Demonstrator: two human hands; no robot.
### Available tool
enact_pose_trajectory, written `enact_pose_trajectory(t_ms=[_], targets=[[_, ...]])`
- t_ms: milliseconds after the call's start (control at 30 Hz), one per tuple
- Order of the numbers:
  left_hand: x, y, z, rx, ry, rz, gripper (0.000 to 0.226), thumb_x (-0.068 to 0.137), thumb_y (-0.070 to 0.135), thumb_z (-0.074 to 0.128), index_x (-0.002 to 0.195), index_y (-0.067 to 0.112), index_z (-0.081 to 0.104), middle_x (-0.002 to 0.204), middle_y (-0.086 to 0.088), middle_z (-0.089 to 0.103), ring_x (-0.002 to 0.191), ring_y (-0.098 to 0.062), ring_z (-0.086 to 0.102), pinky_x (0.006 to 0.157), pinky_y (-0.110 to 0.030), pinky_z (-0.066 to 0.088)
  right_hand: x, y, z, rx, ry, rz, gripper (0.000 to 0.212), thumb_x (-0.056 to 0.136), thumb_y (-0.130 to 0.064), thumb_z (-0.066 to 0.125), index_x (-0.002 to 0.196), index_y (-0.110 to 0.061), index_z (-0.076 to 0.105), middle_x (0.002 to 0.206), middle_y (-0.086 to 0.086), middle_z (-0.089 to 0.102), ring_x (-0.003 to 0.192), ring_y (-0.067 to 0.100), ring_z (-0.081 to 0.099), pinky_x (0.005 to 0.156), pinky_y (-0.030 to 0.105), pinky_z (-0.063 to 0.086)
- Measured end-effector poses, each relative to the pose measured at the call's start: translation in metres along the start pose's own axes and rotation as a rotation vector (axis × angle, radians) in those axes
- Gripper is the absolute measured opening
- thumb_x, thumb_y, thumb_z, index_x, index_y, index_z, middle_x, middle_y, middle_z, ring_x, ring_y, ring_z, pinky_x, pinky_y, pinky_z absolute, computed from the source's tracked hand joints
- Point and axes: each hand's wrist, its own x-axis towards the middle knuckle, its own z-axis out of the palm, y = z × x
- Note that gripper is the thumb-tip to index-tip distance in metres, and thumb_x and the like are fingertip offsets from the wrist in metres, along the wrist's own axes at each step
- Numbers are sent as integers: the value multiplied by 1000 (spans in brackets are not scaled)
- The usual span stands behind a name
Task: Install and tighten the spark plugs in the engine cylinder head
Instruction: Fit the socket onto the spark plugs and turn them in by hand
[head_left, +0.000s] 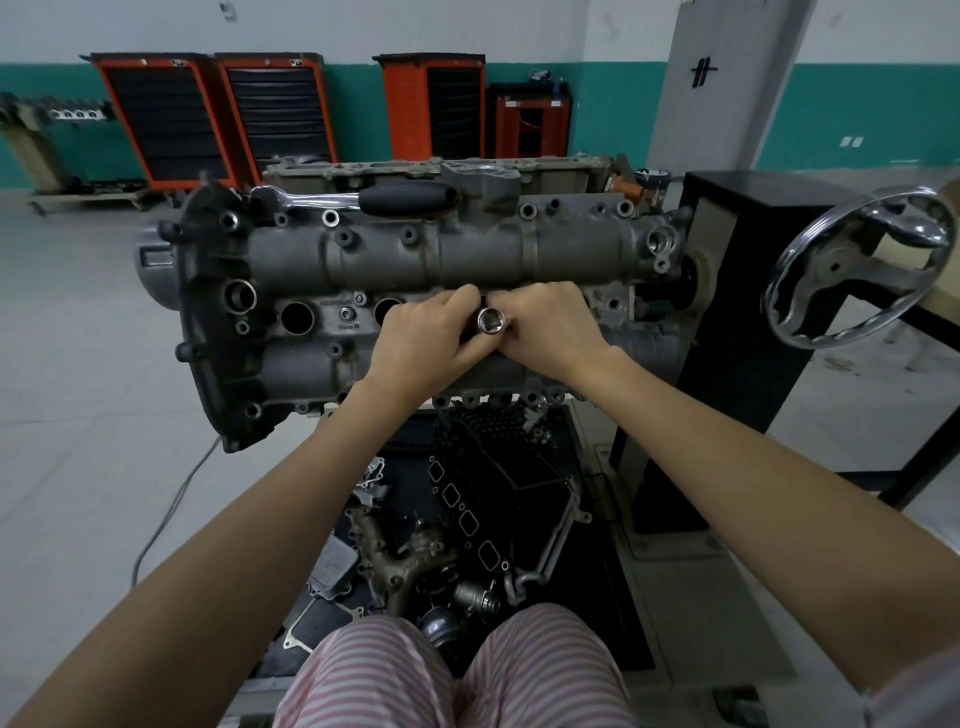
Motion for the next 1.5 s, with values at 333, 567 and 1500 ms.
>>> enact_pose_trajectory(t_ms=[333, 567, 1500], targets=[[1, 3, 0, 20, -8, 24, 28, 79, 24, 49, 65, 0, 49, 56, -10, 52, 38, -31, 49, 40, -22, 25, 1, -1, 2, -30, 23, 2, 21, 80, -29, 55, 91, -11, 53, 81, 8, 68, 77, 35, 62, 55, 32, 29], [0, 4, -1, 8, -10, -21, 32, 82, 30, 51, 64, 3, 50, 51, -7, 53, 40, -29, 50, 42, -23, 25, -2, -1, 0, 26, 50, -14, 14, 79, -18, 60, 77, -4, 62, 71, 15, 67, 65, 38, 61, 52, 32, 28], [1, 3, 0, 0, 15, -6, 34, 82, 27, 47, 60, 1, 49, 50, -11, 50, 37, -31, 48, 41, -23, 26, 0, -1, 2, 12, 52, 11, 21, 82, -28, 54, 88, -8, 58, 81, 12, 68, 77, 38, 61, 55, 33, 28]])
